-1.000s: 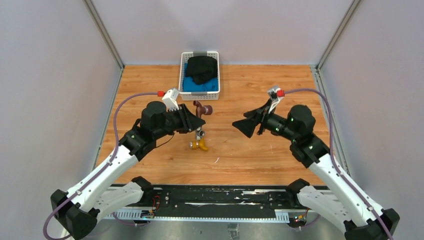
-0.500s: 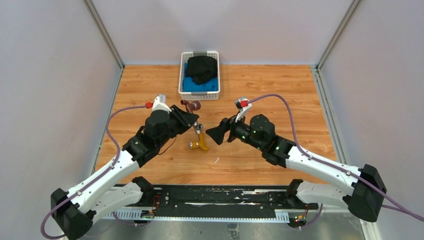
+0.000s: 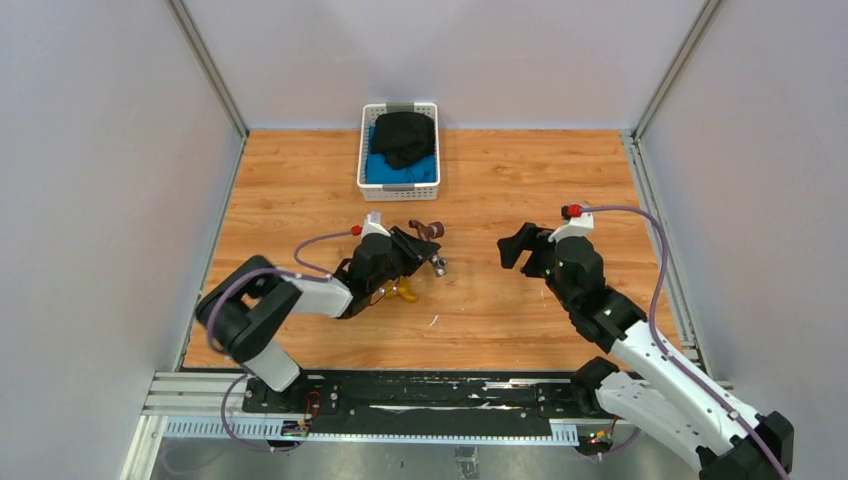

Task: Install the water faucets
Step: Place the water faucet at the center of the board.

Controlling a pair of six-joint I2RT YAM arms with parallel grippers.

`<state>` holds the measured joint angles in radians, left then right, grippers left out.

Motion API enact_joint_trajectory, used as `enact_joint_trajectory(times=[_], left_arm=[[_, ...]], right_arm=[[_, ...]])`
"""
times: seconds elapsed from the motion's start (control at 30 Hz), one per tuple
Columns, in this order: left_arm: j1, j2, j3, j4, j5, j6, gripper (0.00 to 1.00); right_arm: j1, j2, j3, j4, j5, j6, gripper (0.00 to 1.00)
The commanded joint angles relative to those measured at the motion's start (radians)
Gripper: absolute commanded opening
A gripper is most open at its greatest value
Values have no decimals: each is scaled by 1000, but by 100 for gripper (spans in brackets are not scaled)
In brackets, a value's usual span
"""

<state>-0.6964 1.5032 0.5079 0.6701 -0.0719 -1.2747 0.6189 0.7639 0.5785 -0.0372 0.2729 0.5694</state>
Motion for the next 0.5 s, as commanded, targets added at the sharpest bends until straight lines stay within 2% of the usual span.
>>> enact_joint_trajectory(times=[0.0,0.03,0.07,0.17,0.27,0.33,0.37,0.47], left_arm=[[-8,224,13,494,-28,-195,0],[-8,279,13,573,-38,-227,0],[-8,337,18,647,-42,-255,5],[-11,482,54,753,-18,-321,38],[-28,553,52,847,-23,-353,59],[-35,522,31,837,-45,-337,89],[-35,494,16,815,-51,-320,98],[-34,390,-19,713,-60,-258,100]], right_arm=[[-33,-55,0,-143,8,-5,84],[-34,-63,5,-156,10,-14,84],[-33,-69,9,-166,9,-23,84],[-33,-80,16,-191,10,-42,84],[-33,-85,27,-209,8,-52,84],[-33,-87,35,-220,6,-55,85],[-33,-87,36,-221,4,-55,85],[-33,-82,37,-217,-8,-54,85]])
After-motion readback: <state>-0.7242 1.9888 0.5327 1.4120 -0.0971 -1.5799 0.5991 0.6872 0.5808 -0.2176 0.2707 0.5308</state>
